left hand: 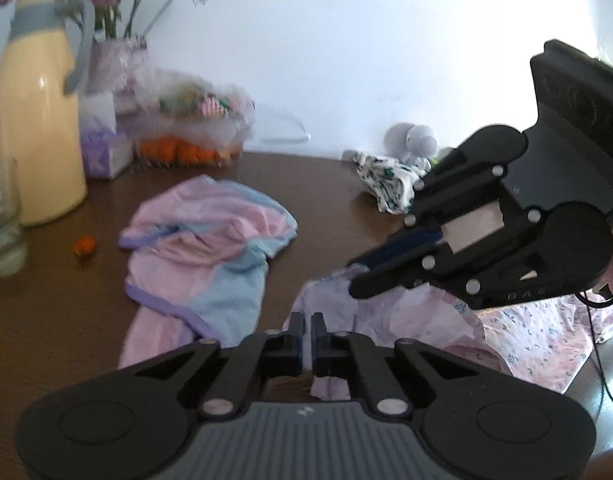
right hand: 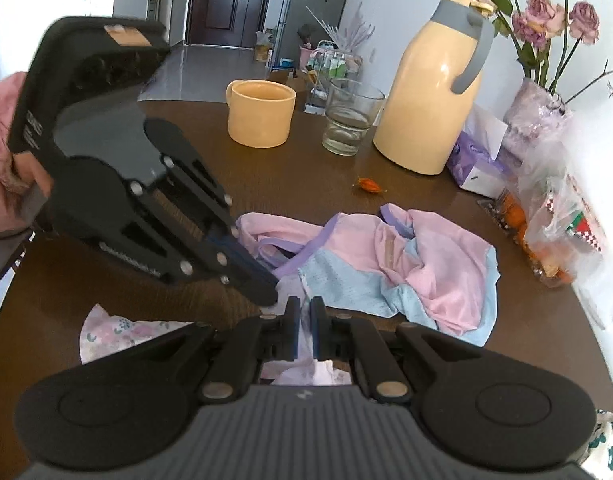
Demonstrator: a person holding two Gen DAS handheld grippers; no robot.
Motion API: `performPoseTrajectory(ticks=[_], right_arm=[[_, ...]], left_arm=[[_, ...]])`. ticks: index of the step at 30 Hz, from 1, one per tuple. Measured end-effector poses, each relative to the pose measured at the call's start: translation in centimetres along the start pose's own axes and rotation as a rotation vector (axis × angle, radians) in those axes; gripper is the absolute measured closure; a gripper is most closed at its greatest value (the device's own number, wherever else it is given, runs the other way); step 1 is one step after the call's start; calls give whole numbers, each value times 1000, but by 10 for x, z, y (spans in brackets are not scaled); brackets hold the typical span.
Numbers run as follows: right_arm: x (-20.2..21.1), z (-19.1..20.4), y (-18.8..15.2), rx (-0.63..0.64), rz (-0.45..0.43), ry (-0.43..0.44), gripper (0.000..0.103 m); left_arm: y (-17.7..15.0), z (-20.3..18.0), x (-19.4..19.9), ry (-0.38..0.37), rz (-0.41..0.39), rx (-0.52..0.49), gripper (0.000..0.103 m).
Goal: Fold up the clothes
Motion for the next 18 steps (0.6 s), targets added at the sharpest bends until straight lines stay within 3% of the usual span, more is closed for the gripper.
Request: performPoseTrajectory(ticks=[2,3,7,8,9,12,15,17,18], right_arm=[[3,4,-1,23,-7,-10,98],[4,6,-1,38,-8,-15,98],[8,16,-1,94,-14,-27,98],[9,18,-1,102,-17,-29,98],[11,20,-1,107,-19,-30,98],[15,21,-1,104,-24,-35,98],[23,15,-7,61,-39,-46,93],[33,8,-12,10,-62,-51,83],[38,4,-16,-9,-71,-60,67]], left_arm=[[2,-2,4,18,2,-45,65],[3,-3,5,20,7,-71,59],[3,-11,-9,-1,61,-150,61],[3,-13,-14,-8,76,-168,72],[3,-15,-18,-15,91,-186,100],[1,-23,-22,-48,103,-169,103],[1,-26,-11,-74,68,-38,103],[-1,-25,-5,-104,40,76,103],[-2,-24,-1,-119,26,134,103]])
Point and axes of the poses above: each gripper's, at about its wrist camera, not at the fingertips, and x roughly against the way its jaws point, z to its left, y to its top, the point moved 5 cm from there along -x, roughly the way its jaws point, and after that the axes turned 1 degree about z, right-handed, at the moved point
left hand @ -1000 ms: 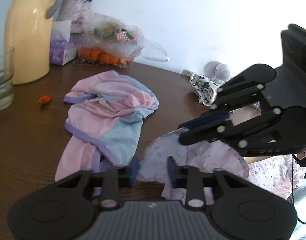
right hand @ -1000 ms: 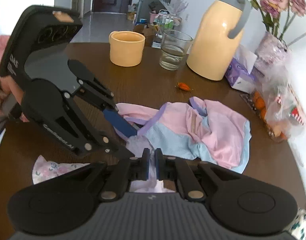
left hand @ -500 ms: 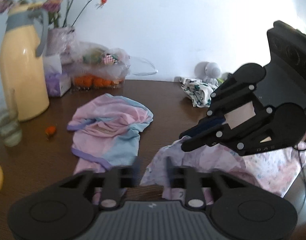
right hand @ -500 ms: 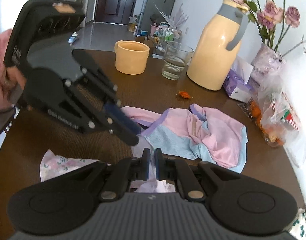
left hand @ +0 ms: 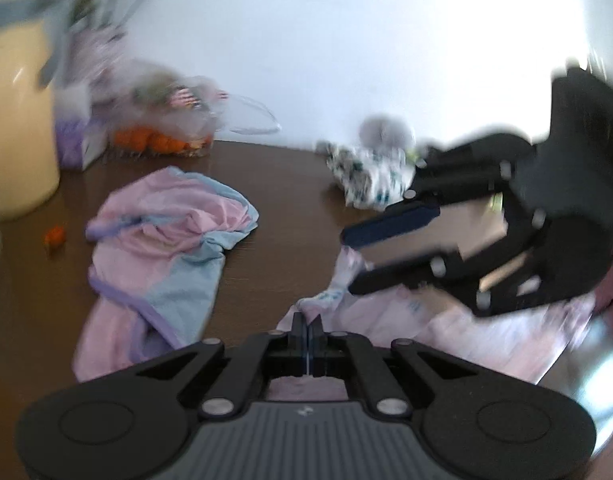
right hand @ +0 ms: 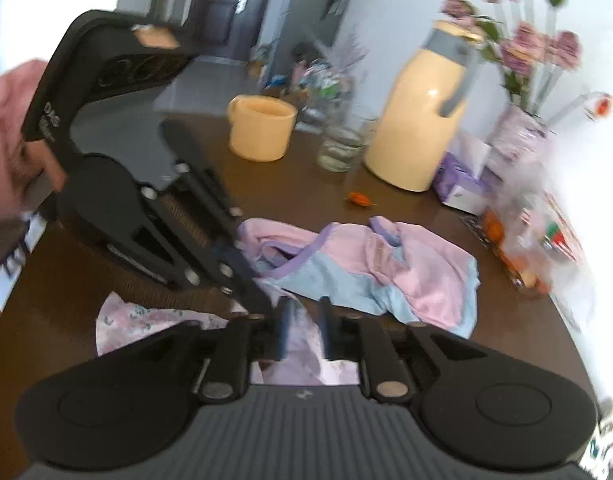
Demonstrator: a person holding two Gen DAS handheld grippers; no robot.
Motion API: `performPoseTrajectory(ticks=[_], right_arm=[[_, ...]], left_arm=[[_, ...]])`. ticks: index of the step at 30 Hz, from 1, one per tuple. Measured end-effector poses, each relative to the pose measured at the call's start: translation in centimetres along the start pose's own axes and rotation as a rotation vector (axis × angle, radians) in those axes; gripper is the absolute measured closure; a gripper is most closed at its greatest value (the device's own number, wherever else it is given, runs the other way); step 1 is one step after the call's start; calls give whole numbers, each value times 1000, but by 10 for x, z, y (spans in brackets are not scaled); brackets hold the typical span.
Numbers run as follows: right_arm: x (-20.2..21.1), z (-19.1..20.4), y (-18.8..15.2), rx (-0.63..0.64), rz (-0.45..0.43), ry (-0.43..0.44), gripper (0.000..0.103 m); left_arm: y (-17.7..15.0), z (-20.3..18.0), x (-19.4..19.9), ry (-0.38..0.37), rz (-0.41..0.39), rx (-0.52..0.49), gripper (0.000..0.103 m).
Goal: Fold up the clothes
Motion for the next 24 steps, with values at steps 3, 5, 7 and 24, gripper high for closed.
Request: performPoseTrajectory(ticks=[3,5,7,24], right_arm=[[9,-16,-13,-71,-8,-25,50],[8,-28,-25,-139,11,-17,46],[4,-41,-38,-224,36,14,45],[-29,-58,-62,-543,25,216,80]], left_arm=[[0,-1,0,-3,-28,88,103],[0,-1,-2,9,-30,120,103],[3,-1,-3,31,-35,131,103],[-4,-51,-9,132,-44,16,103]])
Point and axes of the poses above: each gripper's, at about its wrist camera, not at the fingertips, and x roughly against the way its jaws point, z to its left, y to its top, the point moved 5 cm from there along -x, roughly the way its jaws point, and after that the axes turned 1 degree about z, right-handed, at the moved point
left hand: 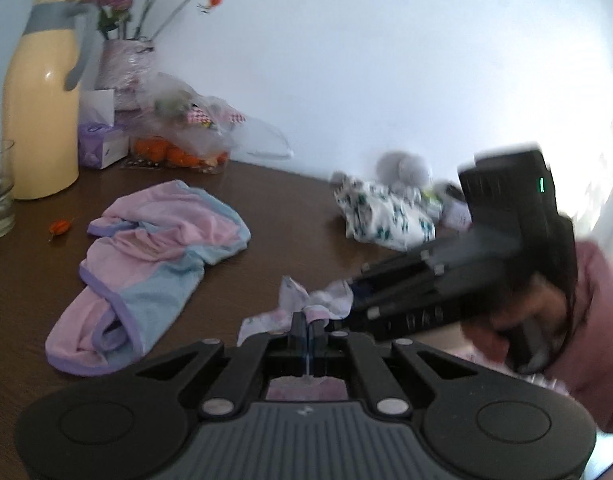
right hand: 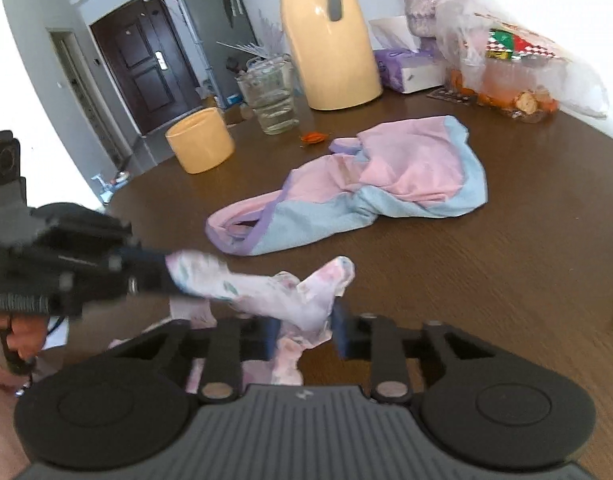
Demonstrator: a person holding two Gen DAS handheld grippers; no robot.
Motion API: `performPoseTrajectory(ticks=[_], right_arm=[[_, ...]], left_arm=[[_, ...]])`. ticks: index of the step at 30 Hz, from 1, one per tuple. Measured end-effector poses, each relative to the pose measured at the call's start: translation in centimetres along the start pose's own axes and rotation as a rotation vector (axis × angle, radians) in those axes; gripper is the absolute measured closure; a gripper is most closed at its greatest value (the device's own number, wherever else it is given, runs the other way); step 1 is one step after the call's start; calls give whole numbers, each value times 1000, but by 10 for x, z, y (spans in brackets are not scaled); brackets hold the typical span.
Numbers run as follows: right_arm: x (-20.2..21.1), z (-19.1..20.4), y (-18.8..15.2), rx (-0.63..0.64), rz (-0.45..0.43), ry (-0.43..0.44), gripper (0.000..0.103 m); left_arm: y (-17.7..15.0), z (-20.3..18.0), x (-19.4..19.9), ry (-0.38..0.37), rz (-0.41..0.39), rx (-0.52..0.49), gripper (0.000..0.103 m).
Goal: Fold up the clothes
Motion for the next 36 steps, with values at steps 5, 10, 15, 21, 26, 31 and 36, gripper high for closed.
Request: performPoseTrajectory(ticks=[5,10,15,21,26,31,36], right_arm=[[5,6,-2,-25,-18,44,82],[10,16,-5,1,-35,94,90],[21,42,-9,124,-52,166,92],[24,66,-21,236,-12,175,94],[21,74,-30,303,21,154,94],[11,79,-35,339,45,140,94],[0,88,-44,381,73,120,94]], left_arm=[[-24,9,-17,18,57,37,102],[-36,7,-23,-26,78,49,75],[-39,1,-19,-94,69,35,62],[-43,-6,-15,-166,109,31,54],[-50,-7,20,-172,97,-34,44],[-44,11,60,-120,22,-14,42],[-10,36,68,-88,-68,87,36]])
Point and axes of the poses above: each gripper's, at about its wrist camera, not at the fingertips, and x roughly against the way its jaws point, z to its left, y to its top, the point moved 5 cm from there along -x, roughly the way its jaws point, and after that the axes turned 1 degree about z, right-handed, at the moved point
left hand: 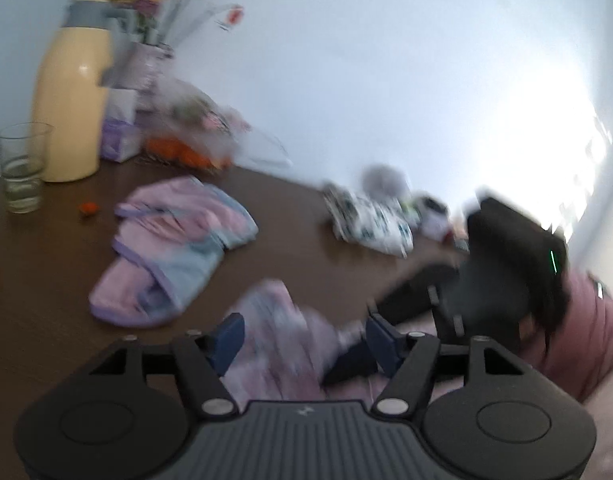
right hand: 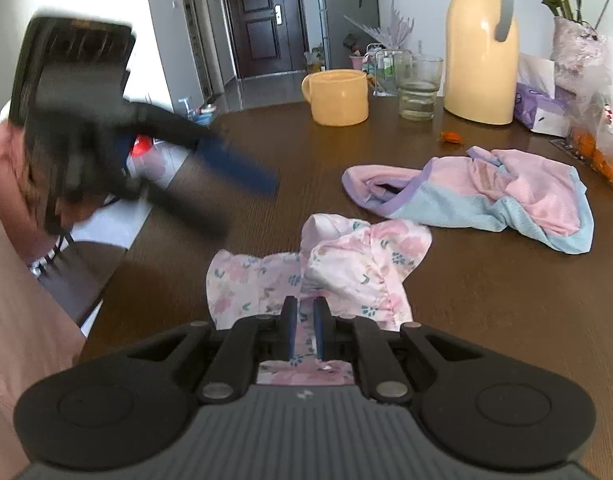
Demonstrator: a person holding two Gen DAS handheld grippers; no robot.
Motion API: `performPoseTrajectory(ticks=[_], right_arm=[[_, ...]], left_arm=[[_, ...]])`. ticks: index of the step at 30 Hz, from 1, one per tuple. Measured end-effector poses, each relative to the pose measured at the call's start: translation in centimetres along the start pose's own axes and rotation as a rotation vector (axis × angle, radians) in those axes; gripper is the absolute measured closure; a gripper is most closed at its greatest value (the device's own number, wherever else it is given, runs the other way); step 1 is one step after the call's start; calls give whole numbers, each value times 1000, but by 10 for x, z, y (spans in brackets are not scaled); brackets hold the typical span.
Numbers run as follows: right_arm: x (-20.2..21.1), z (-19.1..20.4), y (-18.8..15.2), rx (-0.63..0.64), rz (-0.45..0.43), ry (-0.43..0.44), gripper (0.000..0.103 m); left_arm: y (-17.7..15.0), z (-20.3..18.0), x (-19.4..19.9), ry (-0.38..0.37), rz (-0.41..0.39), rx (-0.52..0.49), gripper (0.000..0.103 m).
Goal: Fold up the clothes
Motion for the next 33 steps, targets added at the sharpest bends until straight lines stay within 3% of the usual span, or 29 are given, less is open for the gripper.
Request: performPoseTrajectory(ticks=[5,7,8,9,10,11,17,21,26,28,32,33], right_arm=[[-8,12,-1,38,14,-12,94],[-12,17,-2,54,20,-13,94],[-14,20,-3,61,22,-13,94],[-15,22,-4,66,24,-11,94],[-16,23,-5,70,26,-6,94],[-17,25,-5,74,27,-3,94],[13,34,-4,99,-2,-27,90],[54,18,-3,68,-49,-137,70],[54,-23,-16,-108,-18,-257,73],[41,-31,-25,-158,8,-247,81],[18,-20,-44,-140,67,-234,82],[16,-16,-48,-122,67,-249,82]], left_arm=[[15,2,-45,31,106,-15,39],[13,0,-65,54,174,-48,59],[9,1,-72,68,199,-56,63],[5,3,-78,83,219,-60,73],[2,4,-84,98,239,-64,91],[-1,8,-88,100,244,-54,97],[-10,18,-77,60,206,11,98],[-10,14,-56,8,149,45,98],[-25,21,-52,13,150,109,98],[-35,27,-54,28,162,143,98],[-48,35,-56,47,174,195,94],[-49,37,-55,48,176,203,89]])
Point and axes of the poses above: each gripper's, at about its wrist camera, not at the fingertips, and x roughly against the way its jaws point, z to its left, y to its top, the point moved 5 cm from there along -x, roughly the way its jaws point, and after that the axes turned 1 degree about z, right-handed, at the moved point
